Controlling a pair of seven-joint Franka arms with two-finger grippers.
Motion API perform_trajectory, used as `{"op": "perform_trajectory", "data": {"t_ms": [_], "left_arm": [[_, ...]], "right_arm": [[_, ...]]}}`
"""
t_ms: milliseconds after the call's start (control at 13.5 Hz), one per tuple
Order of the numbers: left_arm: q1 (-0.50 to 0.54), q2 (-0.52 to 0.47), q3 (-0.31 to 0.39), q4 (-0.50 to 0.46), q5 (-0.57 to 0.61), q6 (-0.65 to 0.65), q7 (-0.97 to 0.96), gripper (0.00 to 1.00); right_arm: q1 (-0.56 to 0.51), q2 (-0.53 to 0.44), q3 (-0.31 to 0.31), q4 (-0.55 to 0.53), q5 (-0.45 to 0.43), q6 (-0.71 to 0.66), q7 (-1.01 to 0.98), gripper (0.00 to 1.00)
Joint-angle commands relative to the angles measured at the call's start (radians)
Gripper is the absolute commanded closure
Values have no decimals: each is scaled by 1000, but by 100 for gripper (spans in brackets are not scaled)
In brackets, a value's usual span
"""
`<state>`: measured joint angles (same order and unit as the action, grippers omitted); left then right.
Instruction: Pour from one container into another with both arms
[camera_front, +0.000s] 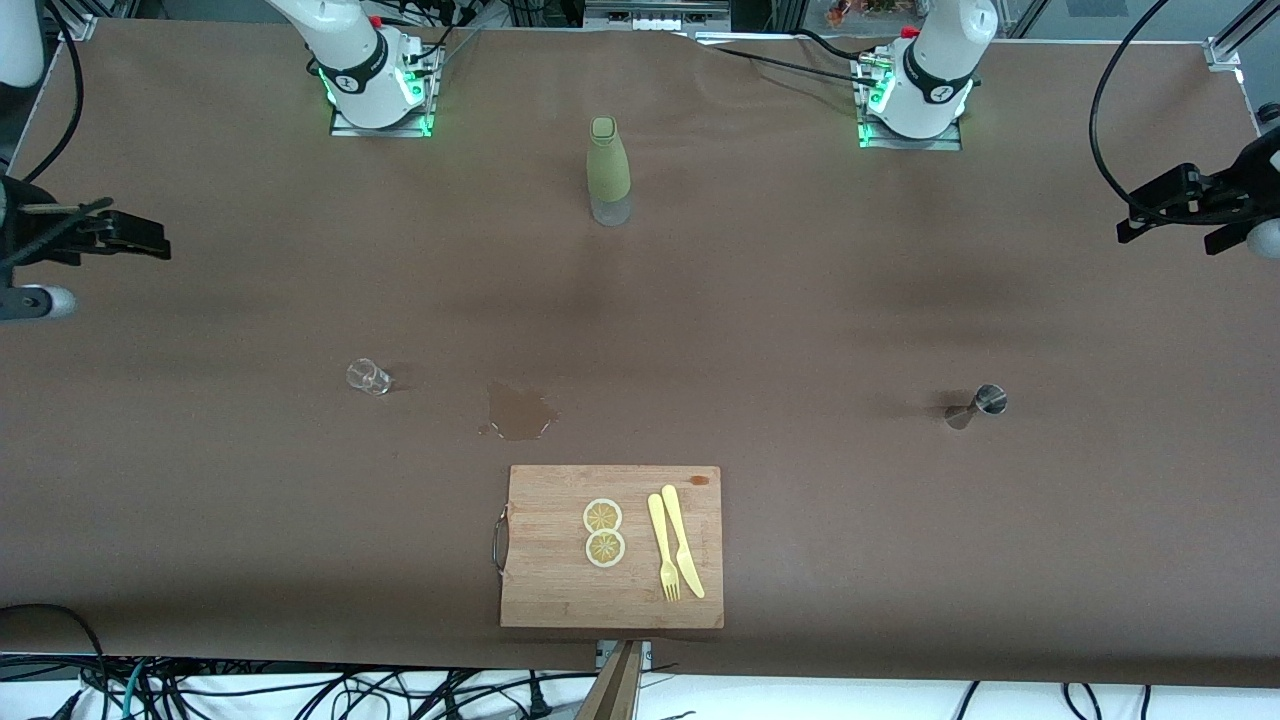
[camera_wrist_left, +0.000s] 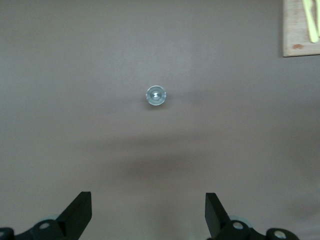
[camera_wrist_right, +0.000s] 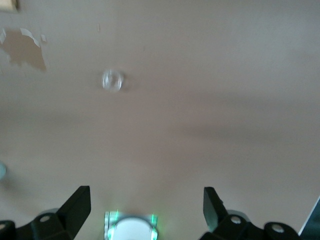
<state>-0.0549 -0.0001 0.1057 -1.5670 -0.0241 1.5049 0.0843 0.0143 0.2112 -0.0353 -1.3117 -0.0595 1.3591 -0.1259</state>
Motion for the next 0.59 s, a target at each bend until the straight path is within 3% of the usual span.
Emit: {"op": "perform_trajectory", "data": {"t_ms": [0, 520], "left_arm": [[-2, -26, -21, -13, 41, -25, -74, 0], [-3, 3, -21, 33, 26, -20, -66, 0]], "right_arm": [[-8, -88, 0, -40, -11, 31, -21, 0], [-7, -150, 40, -106, -3, 38, 107, 0]]}}
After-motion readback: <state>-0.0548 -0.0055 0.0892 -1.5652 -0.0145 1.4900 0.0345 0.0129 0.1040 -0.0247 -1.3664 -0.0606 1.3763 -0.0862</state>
